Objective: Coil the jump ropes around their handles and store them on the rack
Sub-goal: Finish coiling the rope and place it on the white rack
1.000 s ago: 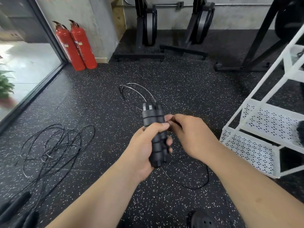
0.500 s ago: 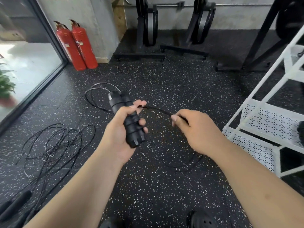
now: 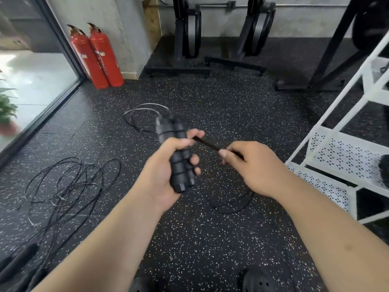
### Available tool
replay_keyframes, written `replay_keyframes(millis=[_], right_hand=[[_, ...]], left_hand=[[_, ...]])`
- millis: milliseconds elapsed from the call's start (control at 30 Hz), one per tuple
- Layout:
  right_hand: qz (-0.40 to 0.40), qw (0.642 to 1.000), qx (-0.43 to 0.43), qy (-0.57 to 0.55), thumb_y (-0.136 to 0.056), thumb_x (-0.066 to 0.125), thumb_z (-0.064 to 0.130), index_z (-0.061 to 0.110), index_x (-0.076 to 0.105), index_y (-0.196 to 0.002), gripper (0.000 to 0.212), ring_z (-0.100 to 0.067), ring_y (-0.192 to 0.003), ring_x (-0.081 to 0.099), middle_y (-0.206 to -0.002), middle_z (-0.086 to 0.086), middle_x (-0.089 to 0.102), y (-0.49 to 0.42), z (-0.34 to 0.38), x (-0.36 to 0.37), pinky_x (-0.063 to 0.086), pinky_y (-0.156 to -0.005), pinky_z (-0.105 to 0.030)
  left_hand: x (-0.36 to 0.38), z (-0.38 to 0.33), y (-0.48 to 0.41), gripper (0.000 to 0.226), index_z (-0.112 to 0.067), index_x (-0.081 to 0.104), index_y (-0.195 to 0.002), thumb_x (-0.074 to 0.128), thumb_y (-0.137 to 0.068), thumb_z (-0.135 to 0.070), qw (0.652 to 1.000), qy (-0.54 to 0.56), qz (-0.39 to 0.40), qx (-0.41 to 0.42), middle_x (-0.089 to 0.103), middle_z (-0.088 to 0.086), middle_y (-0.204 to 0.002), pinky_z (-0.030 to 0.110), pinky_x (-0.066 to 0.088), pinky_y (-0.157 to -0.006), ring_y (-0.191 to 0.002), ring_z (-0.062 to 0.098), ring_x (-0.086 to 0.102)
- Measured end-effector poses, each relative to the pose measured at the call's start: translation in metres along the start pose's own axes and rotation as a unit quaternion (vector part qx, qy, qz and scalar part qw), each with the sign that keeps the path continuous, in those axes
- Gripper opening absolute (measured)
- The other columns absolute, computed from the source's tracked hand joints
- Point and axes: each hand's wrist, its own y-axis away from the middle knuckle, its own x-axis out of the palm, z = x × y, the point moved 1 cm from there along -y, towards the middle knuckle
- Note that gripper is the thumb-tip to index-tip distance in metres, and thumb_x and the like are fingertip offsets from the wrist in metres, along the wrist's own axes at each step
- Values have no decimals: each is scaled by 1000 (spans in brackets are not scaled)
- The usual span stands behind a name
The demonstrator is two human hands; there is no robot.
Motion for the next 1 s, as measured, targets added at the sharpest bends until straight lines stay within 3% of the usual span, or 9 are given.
replay_keyframes(millis=[133,233,367,467,600,833,933,1000], right_hand=[[6,1000,6,-13,-108,51,52,36,68,-89,30,-5,-42,39,-52,17,55,0,-4,-7,37,-48,-28],[-7,1000,-4,-10,-108,52,49,35,67,-89,28,-5,-43,42,-55,13,57,2,0,-2,36,-47,-25],[-18,1000,-20,-14,-108,57,43,33,66,-85,26,-3,-49,49,-56,11,57,3,6,9,35,-48,-22],[-14,1000,-20,5,-108,57,41,40,60,-79,29,-4,-52,54,-58,10,59,3,8,13,34,-48,-22],[2,1000,-10,0,-107,57,45,30,69,-84,30,-6,-48,50,-55,9,59,2,4,8,38,-49,-25],[2,1000,-2,-12,-108,52,50,37,72,-89,30,-8,-47,51,-68,0,70,3,2,-1,49,-55,-37],[-21,1000,-8,-16,-108,54,47,36,71,-89,28,-6,-44,46,-62,2,65,2,4,3,42,-49,-32],[-33,999,-16,-6,-108,55,45,33,71,-90,27,-5,-47,49,-59,7,61,2,6,6,35,-46,-25]], left_hand=[[-18,-16,-2,67,-7,58,-147,70,-82,-20,997,45,-49,48,66,7,-147,28,52,-63,-71,11,54],[-13,-8,0,67,-10,59,-146,70,-81,-19,997,43,-55,37,70,8,-142,29,52,-62,-69,12,55],[10,19,9,60,-14,66,-142,71,-82,-17,999,-3,-3,-39,75,5,-115,31,52,-62,-66,13,55],[21,35,12,52,-15,74,-134,69,-81,-19,998,-21,10,-58,64,4,-96,32,52,-61,-66,15,56],[13,23,6,44,-14,77,-127,70,-84,-16,999,-18,9,-43,65,6,-113,31,51,-62,-67,13,55],[-15,-7,-4,59,-6,64,-142,68,-85,-16,998,23,-57,33,71,3,-128,30,53,-61,-69,13,55],[-6,5,0,63,-12,63,-143,69,-81,-15,999,10,-45,6,71,5,-139,31,53,-61,-68,14,55],[3,15,4,62,-13,65,-142,68,-80,-17,1000,-2,-15,-27,73,6,-136,32,53,-62,-68,15,56]])
